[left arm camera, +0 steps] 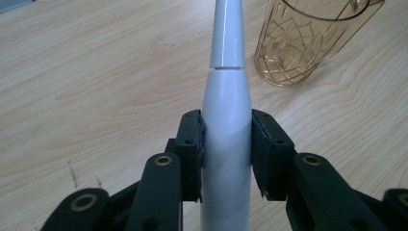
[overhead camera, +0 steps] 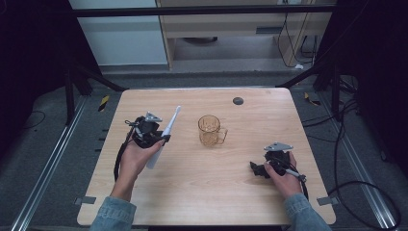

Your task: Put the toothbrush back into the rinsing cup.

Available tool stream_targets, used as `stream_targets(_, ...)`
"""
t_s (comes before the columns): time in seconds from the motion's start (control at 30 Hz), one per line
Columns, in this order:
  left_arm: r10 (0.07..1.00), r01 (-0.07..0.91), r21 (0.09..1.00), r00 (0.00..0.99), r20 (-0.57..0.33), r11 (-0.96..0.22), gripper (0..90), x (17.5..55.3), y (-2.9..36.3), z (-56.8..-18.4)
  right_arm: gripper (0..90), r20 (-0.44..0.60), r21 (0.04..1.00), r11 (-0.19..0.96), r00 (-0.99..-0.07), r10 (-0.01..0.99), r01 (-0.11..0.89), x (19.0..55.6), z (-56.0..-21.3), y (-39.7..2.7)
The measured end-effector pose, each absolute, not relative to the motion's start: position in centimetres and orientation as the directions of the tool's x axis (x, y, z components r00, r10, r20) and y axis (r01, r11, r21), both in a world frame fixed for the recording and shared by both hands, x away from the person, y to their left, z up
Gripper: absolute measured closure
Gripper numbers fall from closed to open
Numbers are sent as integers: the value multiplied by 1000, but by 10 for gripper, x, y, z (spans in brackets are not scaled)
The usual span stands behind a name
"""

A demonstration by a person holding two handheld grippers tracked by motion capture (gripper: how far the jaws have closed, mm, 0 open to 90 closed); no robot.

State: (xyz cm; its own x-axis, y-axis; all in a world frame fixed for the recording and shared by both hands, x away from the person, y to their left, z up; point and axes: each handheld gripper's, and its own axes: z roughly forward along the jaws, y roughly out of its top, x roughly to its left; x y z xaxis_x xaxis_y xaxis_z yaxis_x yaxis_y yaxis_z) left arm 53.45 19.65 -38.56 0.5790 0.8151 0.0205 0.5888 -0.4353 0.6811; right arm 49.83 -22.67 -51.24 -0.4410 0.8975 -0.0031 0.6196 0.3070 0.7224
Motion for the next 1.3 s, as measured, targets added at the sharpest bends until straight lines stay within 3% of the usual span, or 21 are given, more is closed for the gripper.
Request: stream_targets(1.3, 797, 519, 729, 601, 59, -446, 668, 560, 155, -351, 3, -2, 722, 307, -441, 898, 620, 498, -512, -227)
